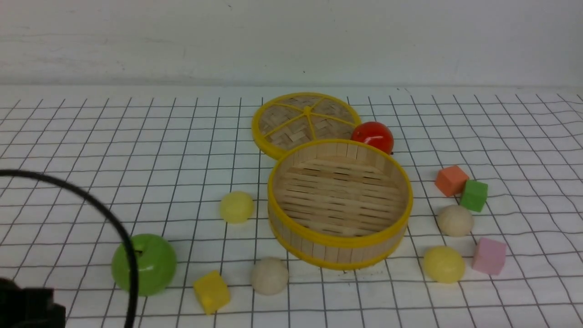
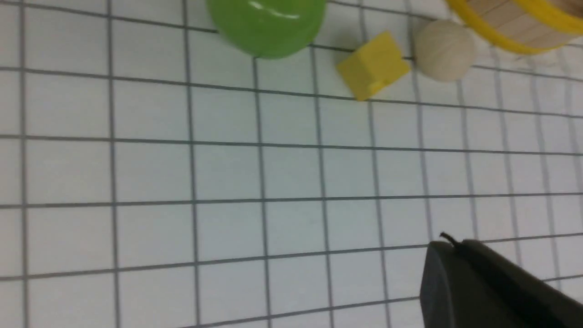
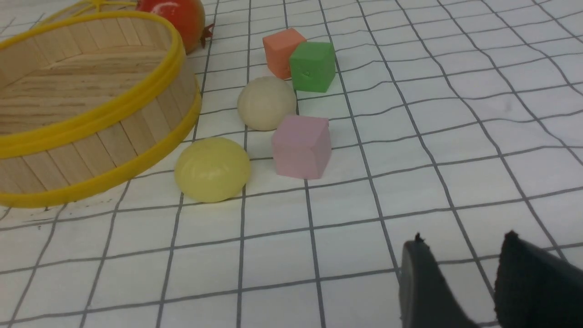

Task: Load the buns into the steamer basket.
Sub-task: Use the left arm to grab a steamed stuffed bun, then use the left arm to put the steamed stuffed bun into the steamer, then use the left arm to grab a steamed stuffed bun, then use the left arm to put the steamed stuffed bun into the steamer, then use the right arm to grab a steamed stuffed bun

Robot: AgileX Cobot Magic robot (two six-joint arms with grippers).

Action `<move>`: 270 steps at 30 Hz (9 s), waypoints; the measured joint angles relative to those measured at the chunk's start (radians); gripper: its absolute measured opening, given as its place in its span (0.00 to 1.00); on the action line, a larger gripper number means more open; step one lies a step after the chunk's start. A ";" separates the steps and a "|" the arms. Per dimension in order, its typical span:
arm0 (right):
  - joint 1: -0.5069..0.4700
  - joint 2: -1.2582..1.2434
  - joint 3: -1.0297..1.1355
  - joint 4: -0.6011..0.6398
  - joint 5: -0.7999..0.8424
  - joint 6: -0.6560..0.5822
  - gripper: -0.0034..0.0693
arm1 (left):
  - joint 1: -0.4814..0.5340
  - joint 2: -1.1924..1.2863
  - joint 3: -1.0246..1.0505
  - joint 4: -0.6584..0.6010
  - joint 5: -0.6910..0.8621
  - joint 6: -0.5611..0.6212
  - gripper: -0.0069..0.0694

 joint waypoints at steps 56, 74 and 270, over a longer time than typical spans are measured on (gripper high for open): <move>0.000 0.000 0.000 0.000 0.000 0.000 0.38 | -0.544 1.101 -0.575 0.275 -0.287 0.130 0.44; 0.000 0.000 0.000 0.000 0.000 0.000 0.38 | -0.544 1.016 -0.906 0.210 -0.119 0.153 0.08; 0.238 1.817 -1.188 0.166 0.391 -0.115 0.43 | -0.496 -0.526 0.541 -0.104 -0.922 0.226 0.07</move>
